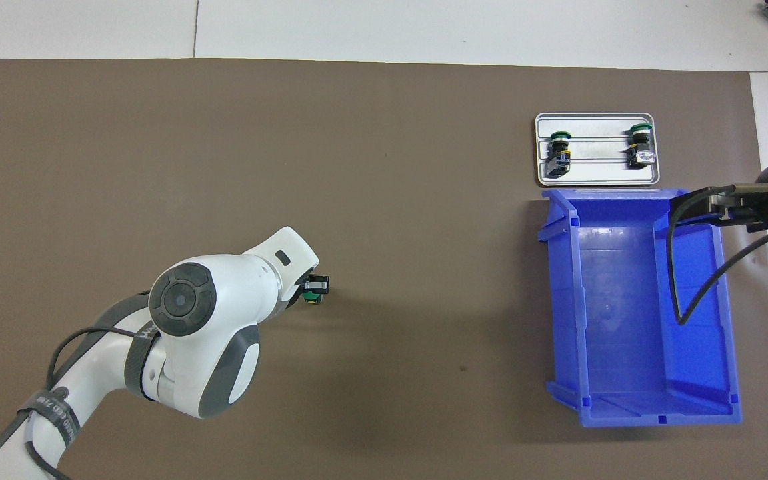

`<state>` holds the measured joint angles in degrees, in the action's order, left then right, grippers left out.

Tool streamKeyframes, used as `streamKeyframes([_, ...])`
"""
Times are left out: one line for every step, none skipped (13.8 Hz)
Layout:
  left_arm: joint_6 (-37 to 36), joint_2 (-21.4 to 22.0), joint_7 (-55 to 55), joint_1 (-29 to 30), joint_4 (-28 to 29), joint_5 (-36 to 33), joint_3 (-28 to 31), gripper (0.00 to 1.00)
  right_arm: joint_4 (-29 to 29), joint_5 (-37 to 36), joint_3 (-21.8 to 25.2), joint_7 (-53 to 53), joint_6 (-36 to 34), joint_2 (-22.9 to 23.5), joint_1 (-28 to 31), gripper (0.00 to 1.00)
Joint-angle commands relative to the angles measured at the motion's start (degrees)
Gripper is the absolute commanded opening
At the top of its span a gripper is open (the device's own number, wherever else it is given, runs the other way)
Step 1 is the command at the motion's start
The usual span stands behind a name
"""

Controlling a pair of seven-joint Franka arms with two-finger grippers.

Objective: Place and press button with both arms

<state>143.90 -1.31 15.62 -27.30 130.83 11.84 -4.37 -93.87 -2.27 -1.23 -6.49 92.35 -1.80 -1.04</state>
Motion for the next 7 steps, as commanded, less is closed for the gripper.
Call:
streamKeyframes([-1.8, -2.3, 1.2, -0.8, -2.7, -0.9, 0.7, 0.00, -1.4, 1.2, -0.5, -0.5, 0.9, -1.4, 0.4, 1.00])
streamKeyframes([-7.2, -2.2, 1.2, -0.6, -6.3, -0.9, 1.1, 0.00, -1.4, 1.2, -0.5, -0.5, 0.9, -1.4, 0.4, 1.00])
streamKeyframes([-13.2, -2.2, 1.1, 0.0, -10.7, -0.9, 1.4, 0.00, -1.4, 1.2, -0.6, -0.5, 0.9, -1.4, 0.4, 1.00])
streamKeyframes([-18.4, -2.4, 0.9, 2.1, -15.0, -1.0, 1.3, 0.00, -1.4, 1.2, -0.6, -0.6, 0.9, -1.4, 0.4, 1.00])
streamKeyframes([-22.6, -2.4, 0.5, 3.8, -18.4, -1.1, 1.3, 0.00, -1.4, 1.2, -0.7, -0.7, 0.9, -1.4, 0.3, 1.00])
streamKeyframes([-25.7, -2.5, 0.4, 4.9, -20.8, -2.2, 1.3, 0.00, -1.4, 1.2, -0.8, -0.8, 0.9, -1.4, 0.3, 0.99])
streamKeyframes([-27.7, -2.9, -0.3, 7.1, -22.0, -5.1, 1.3, 0.00, -1.4, 1.2, -1.0, -0.9, 0.8, -1.5, 0.3, 0.99])
